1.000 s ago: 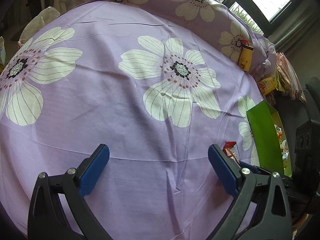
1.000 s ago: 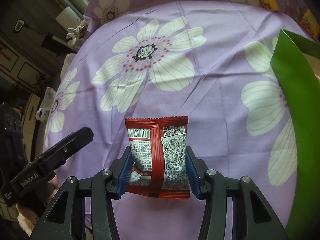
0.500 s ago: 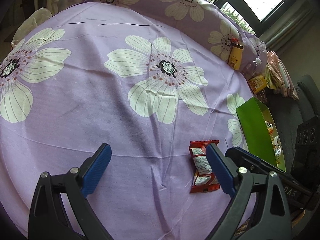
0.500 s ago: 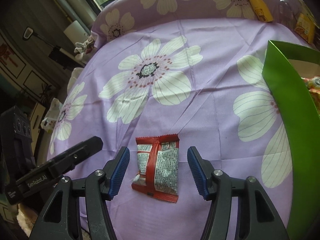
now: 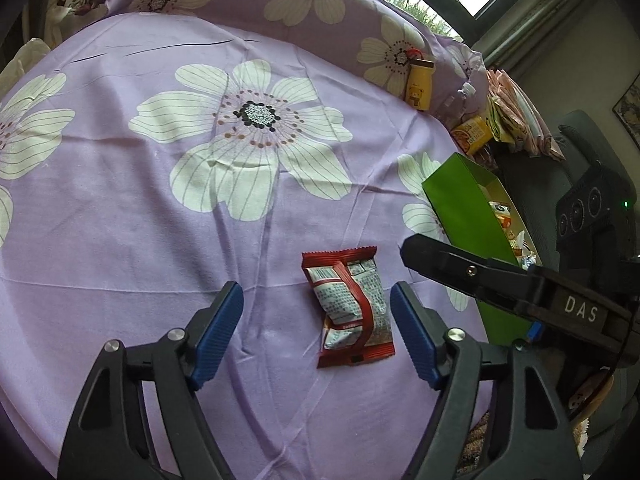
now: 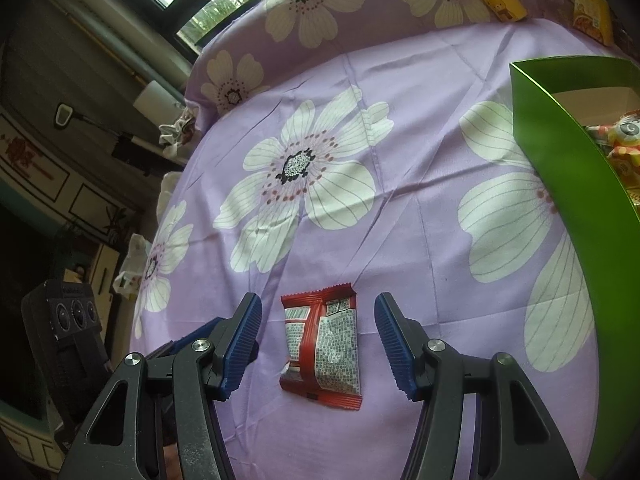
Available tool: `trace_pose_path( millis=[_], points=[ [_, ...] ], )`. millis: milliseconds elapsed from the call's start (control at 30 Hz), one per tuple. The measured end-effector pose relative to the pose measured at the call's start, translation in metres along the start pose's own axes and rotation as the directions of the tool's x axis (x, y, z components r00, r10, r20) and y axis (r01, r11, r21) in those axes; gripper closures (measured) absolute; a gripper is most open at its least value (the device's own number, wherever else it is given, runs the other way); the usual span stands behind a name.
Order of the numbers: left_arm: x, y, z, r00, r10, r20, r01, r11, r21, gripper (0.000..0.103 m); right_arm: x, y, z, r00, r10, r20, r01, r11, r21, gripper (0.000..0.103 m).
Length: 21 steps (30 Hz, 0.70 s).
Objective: Organize snacks
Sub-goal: 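Grasp the red-and-white wafer packet with the right gripper and lift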
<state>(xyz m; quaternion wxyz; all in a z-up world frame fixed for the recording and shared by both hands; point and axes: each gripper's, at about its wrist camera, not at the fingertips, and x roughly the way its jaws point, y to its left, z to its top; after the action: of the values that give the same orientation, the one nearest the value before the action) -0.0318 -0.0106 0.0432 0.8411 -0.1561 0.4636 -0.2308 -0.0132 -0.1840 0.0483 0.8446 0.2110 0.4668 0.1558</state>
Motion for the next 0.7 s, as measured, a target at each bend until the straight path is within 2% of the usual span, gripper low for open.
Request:
trace_pose_path(
  millis=[267,467,600,700],
  points=[
    [0.016,-0.013,-0.007,0.999,-0.018,-0.038,0.019,0.999,0.025,0.045,0.01,0.001,-0.003,0.999,0.017,-0.034,-0.016,1.0,0.006,0.043],
    [0.023,-0.017,-0.01,0.998,-0.027,-0.055,0.029,0.999,0.037,0.05,0.019,0.001,-0.007,0.998,0.022,-0.065,-0.022,1.0,0.008,0.046],
    [0.027,-0.015,-0.011,0.997,-0.043,-0.066,0.044,0.999,0.019,0.063,0.025,0.002,-0.009,0.996,0.023,-0.084,-0.023,1.0,0.005,0.05],
    [0.031,-0.013,-0.011,0.996,-0.043,-0.076,0.044,0.999,0.005,0.068,0.029,0.003,-0.01,0.997,0.003,-0.083,-0.004,1.0,-0.006,0.051]
  ],
)
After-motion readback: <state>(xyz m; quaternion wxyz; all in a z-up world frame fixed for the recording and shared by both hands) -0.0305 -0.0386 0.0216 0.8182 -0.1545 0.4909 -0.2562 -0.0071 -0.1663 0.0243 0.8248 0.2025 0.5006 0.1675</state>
